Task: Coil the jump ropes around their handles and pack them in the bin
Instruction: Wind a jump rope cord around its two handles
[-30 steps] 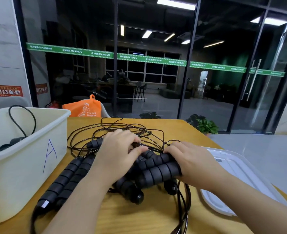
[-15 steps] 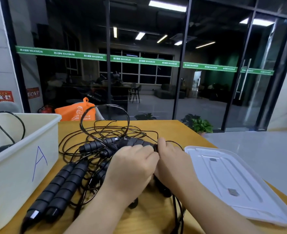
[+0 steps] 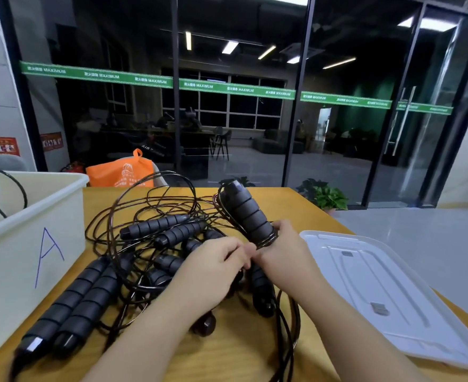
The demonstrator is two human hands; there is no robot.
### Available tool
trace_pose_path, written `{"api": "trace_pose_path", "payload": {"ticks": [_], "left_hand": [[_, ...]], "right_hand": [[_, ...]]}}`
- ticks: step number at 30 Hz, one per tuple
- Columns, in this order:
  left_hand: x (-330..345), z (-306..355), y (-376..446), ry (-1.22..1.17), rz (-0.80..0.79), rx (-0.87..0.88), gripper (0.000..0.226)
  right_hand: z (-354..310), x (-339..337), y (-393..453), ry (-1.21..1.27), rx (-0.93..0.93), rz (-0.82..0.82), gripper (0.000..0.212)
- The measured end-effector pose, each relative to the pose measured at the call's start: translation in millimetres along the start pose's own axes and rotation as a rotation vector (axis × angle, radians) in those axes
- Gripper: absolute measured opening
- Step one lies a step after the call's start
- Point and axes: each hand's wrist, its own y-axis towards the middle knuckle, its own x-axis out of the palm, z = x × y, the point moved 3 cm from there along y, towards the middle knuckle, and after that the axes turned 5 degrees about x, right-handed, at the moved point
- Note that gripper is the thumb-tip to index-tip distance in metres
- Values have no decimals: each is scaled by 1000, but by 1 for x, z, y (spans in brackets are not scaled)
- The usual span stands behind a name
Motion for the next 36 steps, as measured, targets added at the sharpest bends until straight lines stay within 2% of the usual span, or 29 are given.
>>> {"api": "trace_pose_path", "payload": {"ticks": [2,4,6,9,12,14,16,19,23,26,28,30,33,36], "left_hand": [[-5,-7,-1,90,18,38,45],[-11,-17,0,107,49,35,51],[-18,-27,0,151,99,16,63],[-22,-30,2,143,150,48,65],[-13,-19,2,-94,119,90,46],[-9,-10,2,-279,109,93,43],[-8,-9,1,-392,116,79,52],[-9,-11,0,-446,126,72,56],[-10,-14,-2,-594,114,116,88],[-15,-11,-5,-577,73,60,95],[-15,-10,-6,-591,42,17,88],[-15,-8,-5,-642,66,-19,71],[-12,-11,1,-739,143,-44,66],[-14,-14,9,-681,304,-53,79]], "right_hand": [[1,4,-2,261,98,-166,32],[0,10,-7,594,214,-400,13],[-2,12,-13,801,291,-603,6],[-4,13,-18,935,307,-791,19],[-7,17,-22,1090,223,-987,32],[-7,19,-24,1141,144,-1116,36],[-8,22,-27,1172,108,-1198,39],[-7,28,-29,1196,168,-1262,52],[-9,33,-34,1153,190,-1337,65],[-7,37,-35,1179,290,-1448,74],[-5,39,-33,1153,339,-1445,81],[-7,39,-32,1070,357,-1317,89],[-12,32,-26,883,277,-949,86],[-12,26,-16,625,7,-621,74]]}}
